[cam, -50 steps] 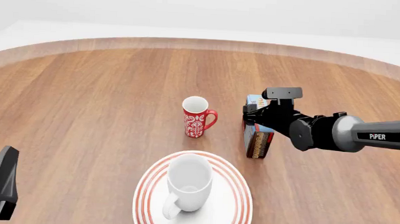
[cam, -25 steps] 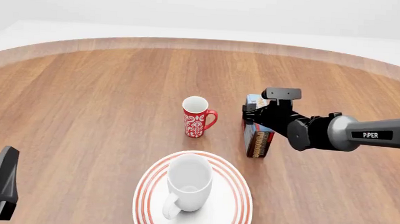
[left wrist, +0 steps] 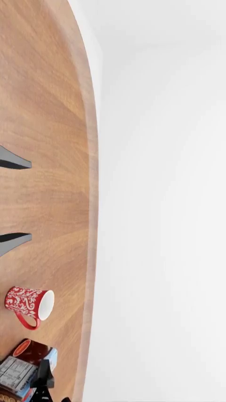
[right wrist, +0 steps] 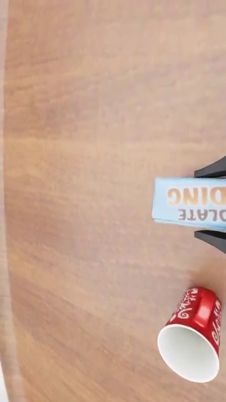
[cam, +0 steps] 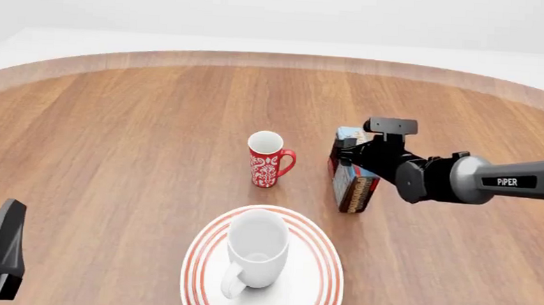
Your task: Pick up the white mug and put it on the plate, and put the chocolate pudding to the right of the plate.
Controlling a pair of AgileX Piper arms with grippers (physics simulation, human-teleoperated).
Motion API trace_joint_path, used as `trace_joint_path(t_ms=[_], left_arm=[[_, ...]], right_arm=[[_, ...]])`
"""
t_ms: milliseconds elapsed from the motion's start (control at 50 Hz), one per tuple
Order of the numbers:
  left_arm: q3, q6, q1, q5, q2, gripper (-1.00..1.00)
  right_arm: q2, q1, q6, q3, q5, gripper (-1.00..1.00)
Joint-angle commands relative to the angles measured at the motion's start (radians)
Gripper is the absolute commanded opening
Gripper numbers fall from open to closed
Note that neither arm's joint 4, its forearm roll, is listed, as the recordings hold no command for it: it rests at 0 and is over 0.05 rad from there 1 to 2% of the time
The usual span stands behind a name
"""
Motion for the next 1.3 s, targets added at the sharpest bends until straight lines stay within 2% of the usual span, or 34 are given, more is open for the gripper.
trace_joint_path(t_ms=[20, 960, 1300], left_arm=[[0.000, 0.000, 0.000, 0.000, 0.000, 1.00], [0.000, 0.002, -0.001, 0.000, 0.000, 1.00], [0.000, 0.005, -0.002, 0.000, 0.000, 1.00]], right_arm=[[0.054, -0.020, -0.060, 0.039, 0.016, -1.00], [-0.177, -0.046, -0.063, 0.103, 0.076, -1.00], [-0.306, -0.076, -0.059, 0.176, 0.104, -1.00]])
